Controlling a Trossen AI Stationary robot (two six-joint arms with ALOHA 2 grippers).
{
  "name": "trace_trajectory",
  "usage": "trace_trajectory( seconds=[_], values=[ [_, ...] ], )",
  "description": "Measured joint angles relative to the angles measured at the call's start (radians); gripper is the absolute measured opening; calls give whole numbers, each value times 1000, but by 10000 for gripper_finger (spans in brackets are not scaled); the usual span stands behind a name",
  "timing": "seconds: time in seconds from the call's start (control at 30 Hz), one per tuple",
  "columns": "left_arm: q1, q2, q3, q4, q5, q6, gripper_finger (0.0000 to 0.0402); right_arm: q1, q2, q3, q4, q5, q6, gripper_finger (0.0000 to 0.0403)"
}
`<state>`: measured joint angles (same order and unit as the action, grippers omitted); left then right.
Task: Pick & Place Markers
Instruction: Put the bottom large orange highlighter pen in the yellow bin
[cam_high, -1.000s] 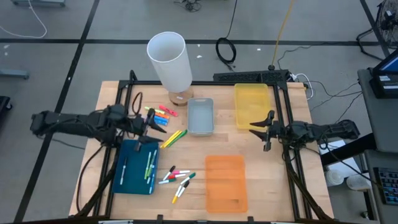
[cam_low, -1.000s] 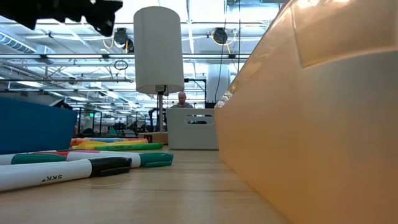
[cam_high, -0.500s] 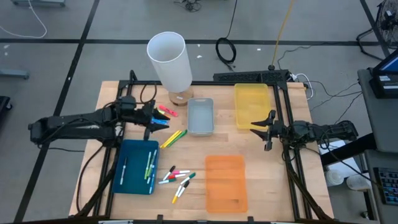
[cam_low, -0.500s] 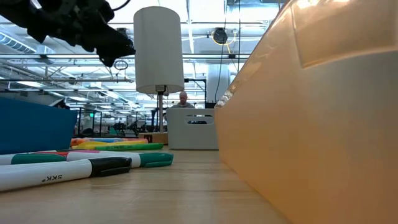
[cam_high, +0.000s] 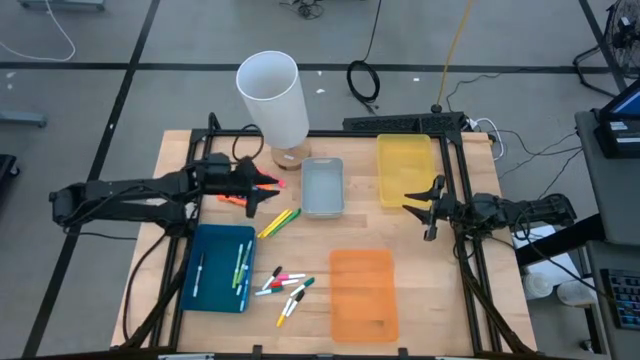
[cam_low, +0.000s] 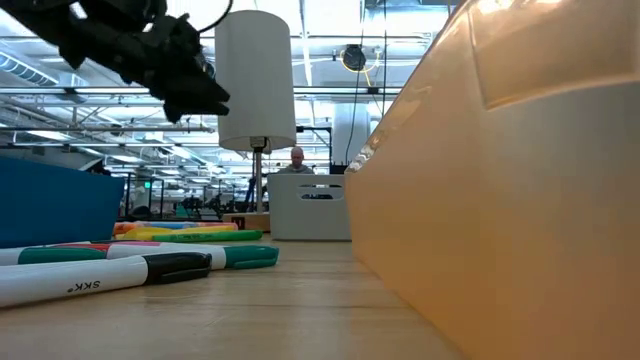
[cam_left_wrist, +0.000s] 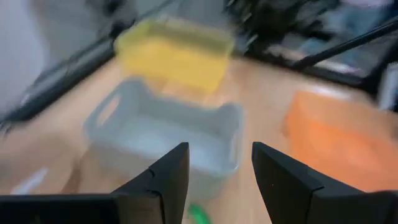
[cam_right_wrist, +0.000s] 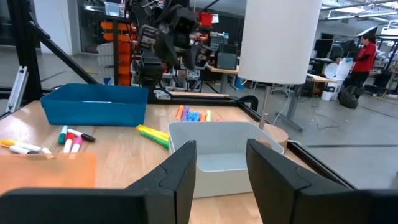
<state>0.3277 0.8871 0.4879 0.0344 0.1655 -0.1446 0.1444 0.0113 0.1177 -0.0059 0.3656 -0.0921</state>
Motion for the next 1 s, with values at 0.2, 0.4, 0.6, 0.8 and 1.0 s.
trace_trajectory(
  seconds=[0.2, 0.4, 0.6, 0.8, 1.0],
  values=[
    [42, 67, 178, -323, -215, 71, 179, 0, 0, 0, 1, 0, 0, 128],
    [128, 265, 378, -481, -115, -6, 179, 0, 0, 1, 1, 0, 0, 128],
    [136, 446, 472, -858, -225, -7, 179, 0, 0, 1, 2, -1, 0, 128],
    [112, 488, 471, -1022, -165, -17, 179, 0, 0, 1, 2, -1, 0, 128],
    [32, 472, 472, -1080, -166, 40, 179, 0, 0, 2, 2, -1, 1, 128]
  ],
)
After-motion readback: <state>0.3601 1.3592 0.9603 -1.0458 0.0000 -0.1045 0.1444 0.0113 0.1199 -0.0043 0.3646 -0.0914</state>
